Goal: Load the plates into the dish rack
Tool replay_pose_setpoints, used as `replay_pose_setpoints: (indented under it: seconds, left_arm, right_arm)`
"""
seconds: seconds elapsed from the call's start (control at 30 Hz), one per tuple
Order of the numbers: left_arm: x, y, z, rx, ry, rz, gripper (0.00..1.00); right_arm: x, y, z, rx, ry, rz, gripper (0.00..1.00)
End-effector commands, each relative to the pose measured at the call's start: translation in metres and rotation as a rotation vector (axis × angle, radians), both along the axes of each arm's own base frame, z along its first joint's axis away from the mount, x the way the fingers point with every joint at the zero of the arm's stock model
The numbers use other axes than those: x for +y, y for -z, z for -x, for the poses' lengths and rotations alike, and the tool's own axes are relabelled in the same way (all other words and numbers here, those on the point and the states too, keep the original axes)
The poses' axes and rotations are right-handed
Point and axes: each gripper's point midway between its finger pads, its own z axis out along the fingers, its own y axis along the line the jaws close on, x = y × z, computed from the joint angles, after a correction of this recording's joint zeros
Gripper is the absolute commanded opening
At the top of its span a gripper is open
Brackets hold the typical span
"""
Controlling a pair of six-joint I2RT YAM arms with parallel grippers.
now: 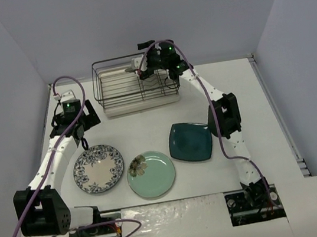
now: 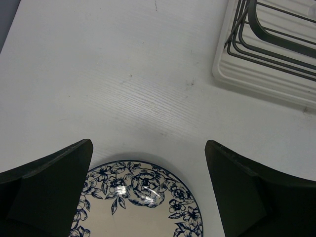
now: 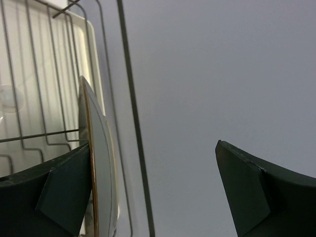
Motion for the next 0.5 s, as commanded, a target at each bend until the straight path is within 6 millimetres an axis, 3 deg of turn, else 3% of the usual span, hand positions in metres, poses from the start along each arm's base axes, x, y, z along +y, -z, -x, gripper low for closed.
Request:
replay_pose_setpoints:
  seconds: [0.0,0.2,0.47]
  left_arm:
    - [0.002,-0.027,-0.014,-0.074,0.004,-0.011,0.97]
    - [0.002,-0.025,-0.012,-0.068,0.004,-0.009,0.97]
    - [0.001,-0.027,-0.011,-0.072,0.011,-0.006,0.97]
  right_arm:
    - [0.004,-0.093,0.034,-0.191,-0.045,-0.025,1.00]
    - [0.007,-0.088,0.044,-0.156,-0.070,-0.020,1.00]
    - [0.011,-0.082,0.075,-0.110,-0.135,0.002,1.00]
